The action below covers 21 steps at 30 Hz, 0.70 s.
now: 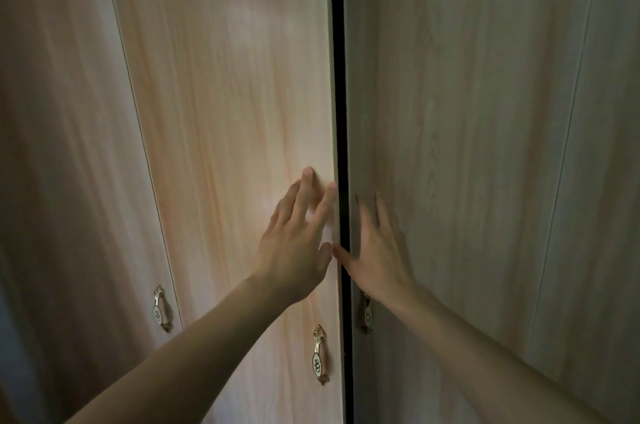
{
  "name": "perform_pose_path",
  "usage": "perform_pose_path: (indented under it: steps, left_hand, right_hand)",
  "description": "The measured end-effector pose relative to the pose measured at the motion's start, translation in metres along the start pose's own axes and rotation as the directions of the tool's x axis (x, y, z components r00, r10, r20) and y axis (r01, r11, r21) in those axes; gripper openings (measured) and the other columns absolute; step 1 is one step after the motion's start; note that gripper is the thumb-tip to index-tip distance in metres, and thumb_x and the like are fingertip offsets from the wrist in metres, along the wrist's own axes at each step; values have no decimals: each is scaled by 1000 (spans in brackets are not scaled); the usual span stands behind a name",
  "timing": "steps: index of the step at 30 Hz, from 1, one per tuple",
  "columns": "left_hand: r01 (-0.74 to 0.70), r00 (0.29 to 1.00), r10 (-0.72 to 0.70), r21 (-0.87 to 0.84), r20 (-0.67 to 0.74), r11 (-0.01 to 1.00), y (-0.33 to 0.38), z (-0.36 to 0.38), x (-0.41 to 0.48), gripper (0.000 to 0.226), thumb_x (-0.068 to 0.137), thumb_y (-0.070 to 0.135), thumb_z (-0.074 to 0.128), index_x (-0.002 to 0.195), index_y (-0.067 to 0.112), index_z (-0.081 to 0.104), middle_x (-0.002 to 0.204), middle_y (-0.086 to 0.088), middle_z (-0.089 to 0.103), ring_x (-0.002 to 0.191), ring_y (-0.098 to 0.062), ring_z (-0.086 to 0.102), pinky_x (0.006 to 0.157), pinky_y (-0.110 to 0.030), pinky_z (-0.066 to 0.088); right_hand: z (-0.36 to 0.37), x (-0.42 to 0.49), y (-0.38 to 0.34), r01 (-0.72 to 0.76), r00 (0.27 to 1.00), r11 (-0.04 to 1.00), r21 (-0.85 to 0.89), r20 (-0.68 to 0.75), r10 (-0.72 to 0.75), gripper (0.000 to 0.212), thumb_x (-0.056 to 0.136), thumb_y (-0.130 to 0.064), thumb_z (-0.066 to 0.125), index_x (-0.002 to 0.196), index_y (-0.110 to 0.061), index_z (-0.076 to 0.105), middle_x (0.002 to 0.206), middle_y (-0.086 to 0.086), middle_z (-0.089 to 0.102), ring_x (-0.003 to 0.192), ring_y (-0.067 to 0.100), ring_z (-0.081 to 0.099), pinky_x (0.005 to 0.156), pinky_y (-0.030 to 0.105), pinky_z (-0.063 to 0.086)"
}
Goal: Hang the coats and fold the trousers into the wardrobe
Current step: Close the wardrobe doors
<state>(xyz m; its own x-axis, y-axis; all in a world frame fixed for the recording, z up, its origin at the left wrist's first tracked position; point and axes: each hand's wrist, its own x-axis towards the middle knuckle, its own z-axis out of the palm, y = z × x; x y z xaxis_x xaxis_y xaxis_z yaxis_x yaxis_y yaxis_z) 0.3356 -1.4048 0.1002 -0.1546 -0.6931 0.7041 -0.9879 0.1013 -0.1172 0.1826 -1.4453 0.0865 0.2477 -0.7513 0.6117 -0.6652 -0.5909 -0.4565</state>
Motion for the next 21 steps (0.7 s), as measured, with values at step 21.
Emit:
perform_pose_path:
  steps: [21]
  left_hand:
    - [-31,997,28,40,72,999,-25,48,46,100,87,52,63,157,33,-6,161,-6,-30,148,-36,-26,115,-68,19]
  right_hand:
    - [8,68,39,7,997,888,-460,-71,-45,131,72,-83,55,152,-14,-23,159,14,-30,147,29,-27,121,43,-8]
